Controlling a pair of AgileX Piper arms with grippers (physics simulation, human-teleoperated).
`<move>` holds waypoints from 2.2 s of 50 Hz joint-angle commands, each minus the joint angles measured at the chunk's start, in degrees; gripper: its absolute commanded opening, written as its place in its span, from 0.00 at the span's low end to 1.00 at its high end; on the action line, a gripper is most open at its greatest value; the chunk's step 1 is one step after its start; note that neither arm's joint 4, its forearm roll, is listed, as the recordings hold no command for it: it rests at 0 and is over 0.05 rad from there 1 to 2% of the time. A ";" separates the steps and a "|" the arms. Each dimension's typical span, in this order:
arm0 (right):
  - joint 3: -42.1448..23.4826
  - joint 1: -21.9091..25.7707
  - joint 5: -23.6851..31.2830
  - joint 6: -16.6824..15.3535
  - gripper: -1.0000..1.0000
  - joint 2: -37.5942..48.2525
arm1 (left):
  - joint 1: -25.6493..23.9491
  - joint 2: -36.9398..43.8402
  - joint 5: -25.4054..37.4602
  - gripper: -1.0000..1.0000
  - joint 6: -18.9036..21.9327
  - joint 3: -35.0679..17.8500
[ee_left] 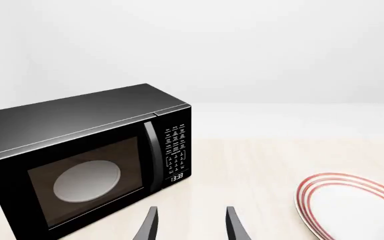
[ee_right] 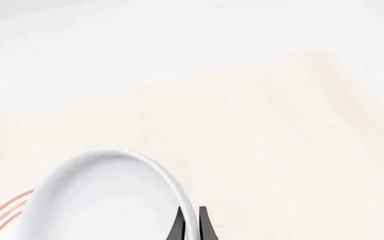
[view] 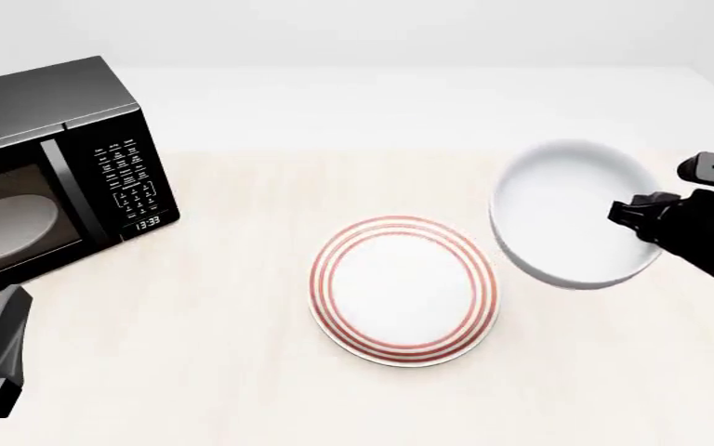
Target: Put the white bowl to the right of the plate.
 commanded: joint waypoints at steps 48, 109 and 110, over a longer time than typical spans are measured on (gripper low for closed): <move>11.33 -13.60 -14.01 2.26 0.00 5.30 | 0.00 0.00 0.00 1.00 0.00 0.00; 8.19 -14.67 -24.24 3.10 1.00 22.26 | 0.00 0.00 0.00 1.00 0.00 0.00; 8.27 -14.69 -23.80 2.97 1.00 21.57 | 0.00 0.00 0.00 1.00 0.00 0.00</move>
